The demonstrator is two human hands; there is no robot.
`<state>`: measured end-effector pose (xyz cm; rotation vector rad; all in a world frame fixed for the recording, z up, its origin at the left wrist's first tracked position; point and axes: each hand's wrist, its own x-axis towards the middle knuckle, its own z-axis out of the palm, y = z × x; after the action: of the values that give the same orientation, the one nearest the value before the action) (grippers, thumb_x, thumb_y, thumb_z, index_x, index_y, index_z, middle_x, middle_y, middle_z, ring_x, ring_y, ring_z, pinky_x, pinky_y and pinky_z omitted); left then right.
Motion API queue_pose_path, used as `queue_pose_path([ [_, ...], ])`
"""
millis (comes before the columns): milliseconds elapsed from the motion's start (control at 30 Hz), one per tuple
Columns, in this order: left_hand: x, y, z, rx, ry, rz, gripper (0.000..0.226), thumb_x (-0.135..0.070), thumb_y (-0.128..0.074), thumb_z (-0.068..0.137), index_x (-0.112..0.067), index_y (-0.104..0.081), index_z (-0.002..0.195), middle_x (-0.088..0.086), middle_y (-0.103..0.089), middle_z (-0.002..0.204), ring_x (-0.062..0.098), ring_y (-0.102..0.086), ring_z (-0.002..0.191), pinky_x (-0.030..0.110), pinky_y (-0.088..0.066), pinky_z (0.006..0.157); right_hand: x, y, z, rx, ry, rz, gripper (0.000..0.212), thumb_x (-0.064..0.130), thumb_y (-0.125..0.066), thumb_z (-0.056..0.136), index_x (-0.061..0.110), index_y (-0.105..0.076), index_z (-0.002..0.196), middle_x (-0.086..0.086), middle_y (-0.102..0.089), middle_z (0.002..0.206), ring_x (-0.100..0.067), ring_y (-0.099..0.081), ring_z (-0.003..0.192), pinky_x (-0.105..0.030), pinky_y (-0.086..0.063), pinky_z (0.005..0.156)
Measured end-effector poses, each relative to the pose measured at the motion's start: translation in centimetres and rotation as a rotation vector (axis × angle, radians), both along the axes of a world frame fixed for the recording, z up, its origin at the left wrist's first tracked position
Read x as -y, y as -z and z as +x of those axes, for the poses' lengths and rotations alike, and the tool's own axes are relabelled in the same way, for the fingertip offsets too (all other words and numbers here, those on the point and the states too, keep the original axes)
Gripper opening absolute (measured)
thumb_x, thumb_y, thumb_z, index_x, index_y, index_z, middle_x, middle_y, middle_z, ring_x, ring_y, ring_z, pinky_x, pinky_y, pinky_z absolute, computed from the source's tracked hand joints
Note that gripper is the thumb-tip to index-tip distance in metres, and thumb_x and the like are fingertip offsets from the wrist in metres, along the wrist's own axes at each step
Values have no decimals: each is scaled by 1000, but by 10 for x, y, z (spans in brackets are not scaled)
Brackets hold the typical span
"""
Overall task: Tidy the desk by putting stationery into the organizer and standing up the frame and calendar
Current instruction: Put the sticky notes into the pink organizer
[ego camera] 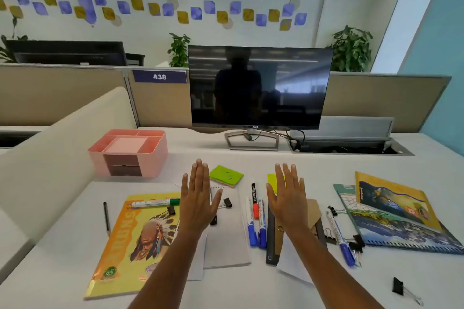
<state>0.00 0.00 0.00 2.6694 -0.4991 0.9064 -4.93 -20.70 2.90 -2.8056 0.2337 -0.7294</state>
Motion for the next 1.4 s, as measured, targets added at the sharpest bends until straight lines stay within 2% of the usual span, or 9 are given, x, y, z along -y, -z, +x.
queue_pose_path([
  [133, -4, 19, -14, -98, -49, 31, 69, -49, -10, 96, 0, -19, 143, 4, 10, 156, 17, 7, 143, 33, 4, 116, -8, 24, -11, -55, 38, 44, 67, 48, -5, 94, 8, -48, 127, -18, -59, 127, -38, -52, 119, -53, -45, 91],
  [267, -9, 33, -22, -179, -45, 50, 65, -49, -8, 97, -8, -7, 147, 17, -33, 147, 13, 10, 143, 32, 1, 114, -13, 41, -19, -137, 54, 47, 71, 47, -2, 95, 8, -56, 120, -15, -64, 120, -35, -59, 113, -47, -52, 84],
  [400, -11, 43, -28, -302, -45, 23, 68, -49, -8, 97, 1, -38, 132, 22, -48, 135, 14, 6, 143, 34, -5, 112, -15, 52, -24, -241, 55, 62, 76, 47, 0, 94, 6, -60, 116, -14, -68, 115, -33, -63, 107, -48, -52, 83],
  [500, -11, 52, -31, -342, -21, 31, 74, -48, -6, 98, 4, -52, 124, 24, -54, 128, 27, -22, 135, 31, -3, 112, -16, 56, -28, -288, 53, 59, 76, 46, 1, 94, 8, -64, 110, -12, -71, 108, -31, -67, 100, -44, -55, 79],
  [667, -12, 56, -33, -388, -73, 59, 78, -46, -4, 98, 1, -66, 110, 21, -61, 120, 35, -57, 113, 30, -5, 111, -16, 64, -31, -392, 43, 72, 77, 45, 0, 95, 8, -67, 102, -12, -73, 101, -31, -69, 95, -44, -55, 75],
  [833, -12, 56, -37, -421, -83, 59, 78, -45, -3, 98, -3, -68, 107, 17, -65, 116, 32, -60, 110, 41, -35, 102, -16, 66, -29, -398, 69, 118, 65, 44, -13, 94, 9, -68, 100, -14, -72, 102, -34, -68, 95, -49, -54, 77],
  [933, -13, 54, -37, -435, -81, 58, 77, -45, -4, 98, -3, -68, 107, 17, -65, 116, 32, -60, 110, 38, -26, 106, -18, 64, -31, -421, 66, 128, 53, 39, -30, 83, 8, -68, 100, -16, -71, 102, -35, -67, 95, -51, -53, 79],
  [1200, -14, 51, -37, -425, -85, 62, 77, -45, -3, 98, -8, -70, 104, 15, -66, 116, 32, -60, 111, 39, -31, 105, -16, 61, -33, -383, -10, 164, 63, 42, -20, 82, 6, -63, 112, -18, -65, 115, -37, -59, 111, -53, -44, 95],
  [1400, -30, 42, -25, -328, -75, -4, 73, -48, -6, 98, -7, -65, 110, 18, -60, 123, 39, -53, 116, 38, -21, 100, 0, 39, -40, -220, -55, 316, 41, 27, -34, 92, 3, -60, 112, -15, -66, 110, -30, -62, 102, -34, -49, 88],
])
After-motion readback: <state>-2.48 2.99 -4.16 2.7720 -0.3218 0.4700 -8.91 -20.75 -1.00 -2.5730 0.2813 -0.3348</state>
